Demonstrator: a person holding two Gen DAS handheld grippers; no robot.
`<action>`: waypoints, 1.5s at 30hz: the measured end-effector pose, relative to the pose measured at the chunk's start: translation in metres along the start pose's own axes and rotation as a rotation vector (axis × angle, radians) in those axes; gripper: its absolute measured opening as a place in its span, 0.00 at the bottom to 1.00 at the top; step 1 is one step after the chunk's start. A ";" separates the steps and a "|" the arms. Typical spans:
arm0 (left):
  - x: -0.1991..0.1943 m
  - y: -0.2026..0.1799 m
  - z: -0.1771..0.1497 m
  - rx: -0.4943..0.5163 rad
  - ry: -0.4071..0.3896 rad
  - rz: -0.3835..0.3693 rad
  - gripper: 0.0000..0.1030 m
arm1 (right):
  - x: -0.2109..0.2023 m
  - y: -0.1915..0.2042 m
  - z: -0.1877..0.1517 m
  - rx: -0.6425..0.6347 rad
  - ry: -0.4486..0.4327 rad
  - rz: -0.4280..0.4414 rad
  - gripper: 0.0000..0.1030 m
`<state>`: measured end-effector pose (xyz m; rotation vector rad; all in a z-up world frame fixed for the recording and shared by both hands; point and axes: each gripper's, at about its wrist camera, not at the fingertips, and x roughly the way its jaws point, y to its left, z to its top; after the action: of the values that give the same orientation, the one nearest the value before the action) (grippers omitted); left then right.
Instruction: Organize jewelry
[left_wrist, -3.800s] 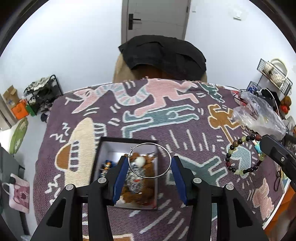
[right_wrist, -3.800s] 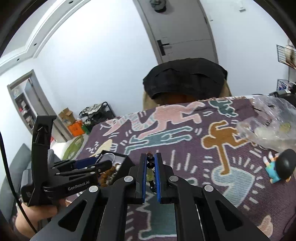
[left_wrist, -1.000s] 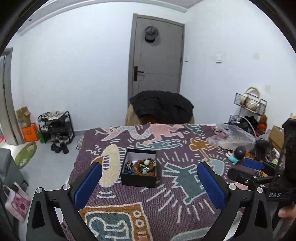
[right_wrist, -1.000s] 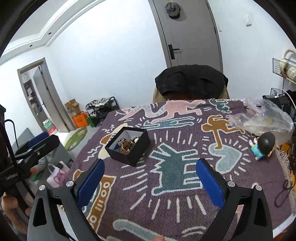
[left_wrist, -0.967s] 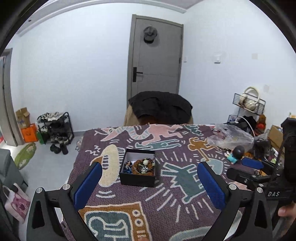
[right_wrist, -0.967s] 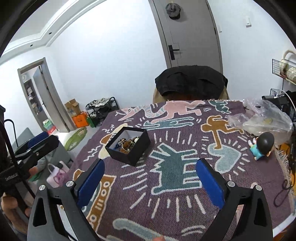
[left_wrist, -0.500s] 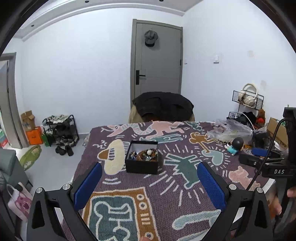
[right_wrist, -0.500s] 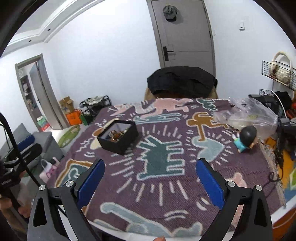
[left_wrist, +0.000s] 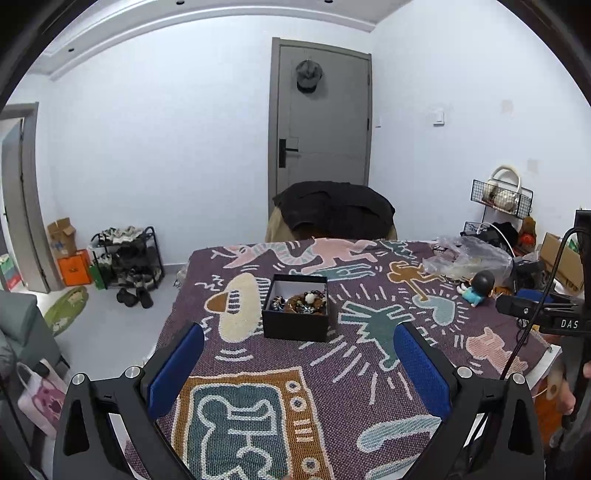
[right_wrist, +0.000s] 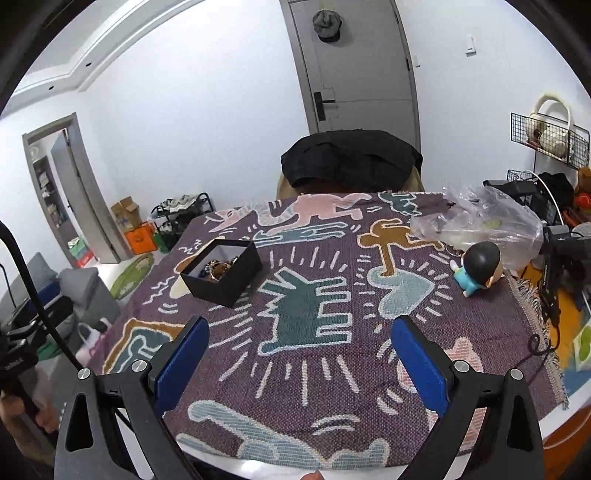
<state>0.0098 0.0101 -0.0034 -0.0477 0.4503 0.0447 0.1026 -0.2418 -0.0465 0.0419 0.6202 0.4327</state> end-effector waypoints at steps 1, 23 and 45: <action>0.000 0.000 0.000 -0.001 -0.001 0.001 1.00 | -0.001 0.001 0.000 -0.003 -0.005 -0.001 0.96; 0.002 -0.006 -0.003 0.019 0.001 -0.012 1.00 | 0.000 0.005 -0.001 0.006 -0.010 0.006 0.96; -0.006 0.000 0.002 0.023 -0.030 -0.021 1.00 | -0.003 0.007 -0.005 0.005 -0.029 0.004 0.96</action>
<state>0.0047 0.0102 0.0008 -0.0293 0.4207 0.0196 0.0951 -0.2369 -0.0478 0.0542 0.5929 0.4340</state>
